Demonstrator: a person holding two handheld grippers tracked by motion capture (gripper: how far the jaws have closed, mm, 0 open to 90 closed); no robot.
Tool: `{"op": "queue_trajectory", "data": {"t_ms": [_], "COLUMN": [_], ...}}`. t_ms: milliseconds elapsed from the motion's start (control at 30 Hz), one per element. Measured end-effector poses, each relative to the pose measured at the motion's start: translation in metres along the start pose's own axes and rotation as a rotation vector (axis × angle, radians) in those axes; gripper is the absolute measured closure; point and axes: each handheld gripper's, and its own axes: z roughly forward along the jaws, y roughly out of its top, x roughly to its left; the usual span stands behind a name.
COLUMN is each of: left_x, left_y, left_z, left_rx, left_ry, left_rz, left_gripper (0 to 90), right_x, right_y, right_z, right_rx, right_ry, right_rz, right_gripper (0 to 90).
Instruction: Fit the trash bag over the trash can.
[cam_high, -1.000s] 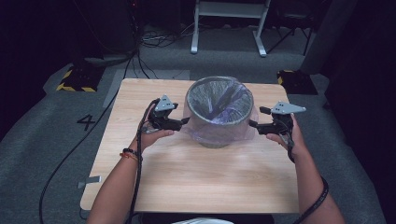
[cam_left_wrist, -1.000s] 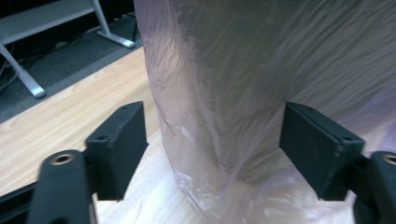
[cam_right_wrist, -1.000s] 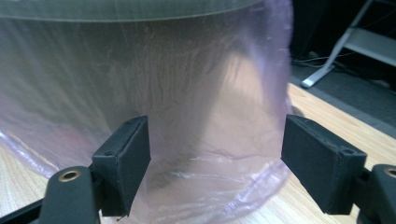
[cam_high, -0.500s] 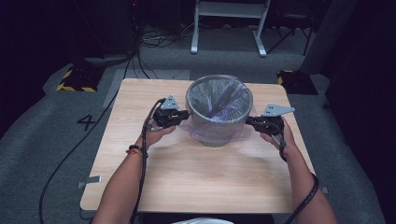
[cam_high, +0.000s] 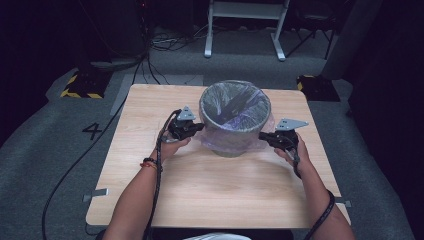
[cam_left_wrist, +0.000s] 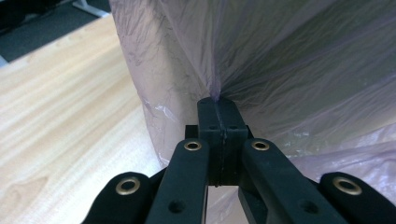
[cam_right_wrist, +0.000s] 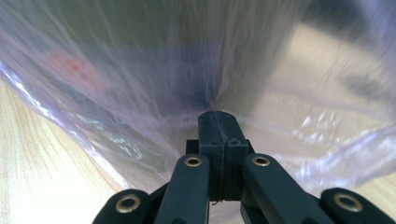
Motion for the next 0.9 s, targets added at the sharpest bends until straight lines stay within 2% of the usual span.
{"op": "queue_trajectory", "data": {"t_ms": [267, 367, 467, 500, 567, 600, 667, 733, 800, 867, 900], "left_x": [-0.004, -0.007, -0.008, -0.009, -0.011, -0.011, -0.014, -0.017, -0.021, -0.023, -0.025], "left_y": [-0.01, -0.015, -0.02, -0.021, -0.023, -0.023, -0.022, -0.022, -0.021, -0.02, -0.02], "left_z": [0.006, 0.008, 0.006, 0.005, 0.002, 0.0, -0.005, -0.013, -0.021, -0.029, -0.033], "left_rx": [0.036, 0.066, 0.07, 0.068, 0.065, 0.07, 0.078, 0.053, 0.033, 0.02, 0.013], "left_ry": [-0.026, -0.023, -0.015, -0.013, 0.001, 0.018, 0.058, 0.041, 0.048, 0.019, 0.021], "left_rz": [-0.006, 0.006, 0.011, 0.004, 0.009, 0.016, 0.022, 0.02, 0.026, 0.007, 0.005], "left_gripper": [90.0, 90.0, 90.0, 89.0, 81.0, 77.0, 62.3, 56.5, 47.5, 39.2, 35.6], "right_x": [0.003, 0.003, 0.003, 0.002, 0.002, 0.003, 0.003, 0.007, 0.012, 0.018, 0.021], "right_y": [-0.009, -0.013, -0.017, -0.018, -0.019, -0.018, -0.017, -0.017, -0.017, -0.018, -0.018], "right_z": [0.006, 0.006, 0.004, 0.003, -0.001, -0.003, -0.007, -0.012, -0.017, -0.022, -0.024], "right_rx": [0.012, 0.012, 0.013, 0.009, 0.0, -0.005, -0.014, -0.026, -0.026, -0.033, -0.04], "right_ry": [0.003, 0.003, -0.001, 0.0, -0.002, -0.008, -0.032, -0.024, -0.029, -0.029, -0.029], "right_rz": [0.017, 0.021, 0.027, 0.029, 0.034, 0.035, 0.033, 0.022, 0.011, -0.007, -0.014], "right_gripper": [90.0, 90.0, 90.0, 90.0, 89.9, 86.0, 70.9, 62.8, 51.2, 43.8, 40.0]}}
